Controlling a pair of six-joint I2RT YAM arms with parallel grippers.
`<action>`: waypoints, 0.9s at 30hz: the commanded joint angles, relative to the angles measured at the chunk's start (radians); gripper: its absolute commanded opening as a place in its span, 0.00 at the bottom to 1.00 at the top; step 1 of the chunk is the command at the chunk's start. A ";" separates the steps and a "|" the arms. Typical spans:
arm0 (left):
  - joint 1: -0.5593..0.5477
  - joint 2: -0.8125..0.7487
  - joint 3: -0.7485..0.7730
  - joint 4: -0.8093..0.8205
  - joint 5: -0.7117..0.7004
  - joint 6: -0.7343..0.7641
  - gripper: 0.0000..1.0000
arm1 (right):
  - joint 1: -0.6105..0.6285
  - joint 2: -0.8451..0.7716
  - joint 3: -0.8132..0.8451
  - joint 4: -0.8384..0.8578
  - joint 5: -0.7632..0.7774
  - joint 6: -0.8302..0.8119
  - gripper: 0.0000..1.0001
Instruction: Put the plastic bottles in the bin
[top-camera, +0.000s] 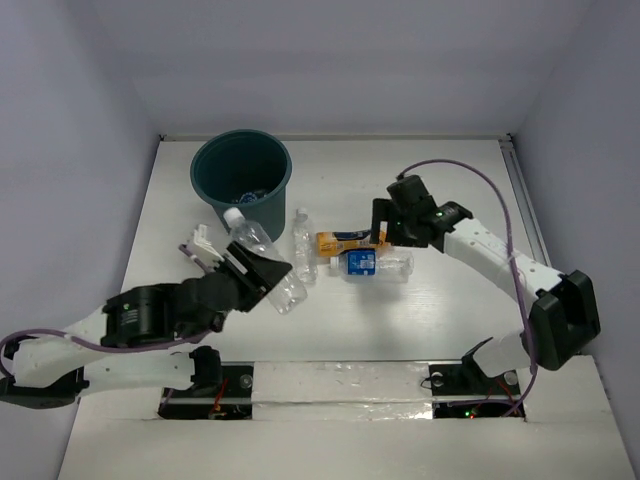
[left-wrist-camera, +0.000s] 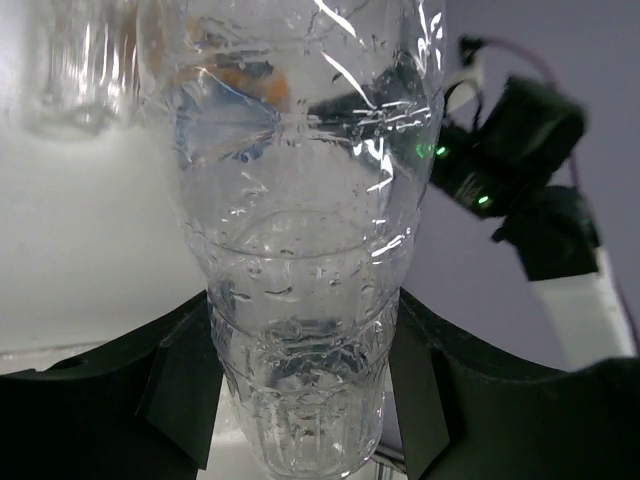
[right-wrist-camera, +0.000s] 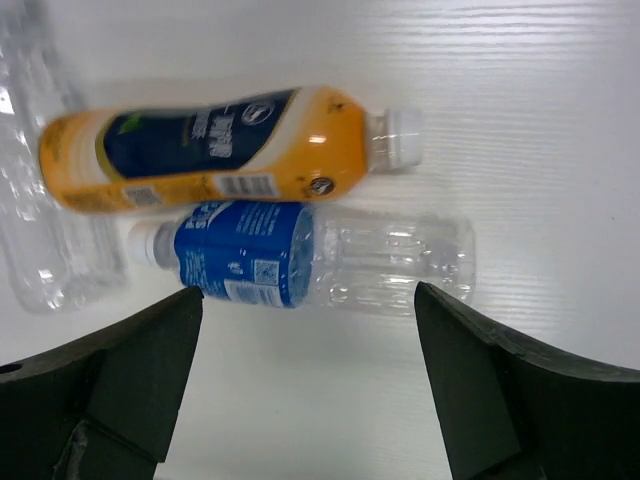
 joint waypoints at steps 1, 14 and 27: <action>0.006 0.015 0.160 -0.112 -0.258 0.109 0.43 | -0.042 -0.139 -0.079 0.005 0.112 0.266 0.91; 0.084 0.154 0.337 0.295 -0.320 0.867 0.44 | -0.071 -0.360 -0.443 0.148 0.036 1.117 0.97; 0.811 0.420 0.478 0.508 0.356 1.203 0.46 | -0.080 -0.176 -0.423 0.197 0.003 1.388 0.98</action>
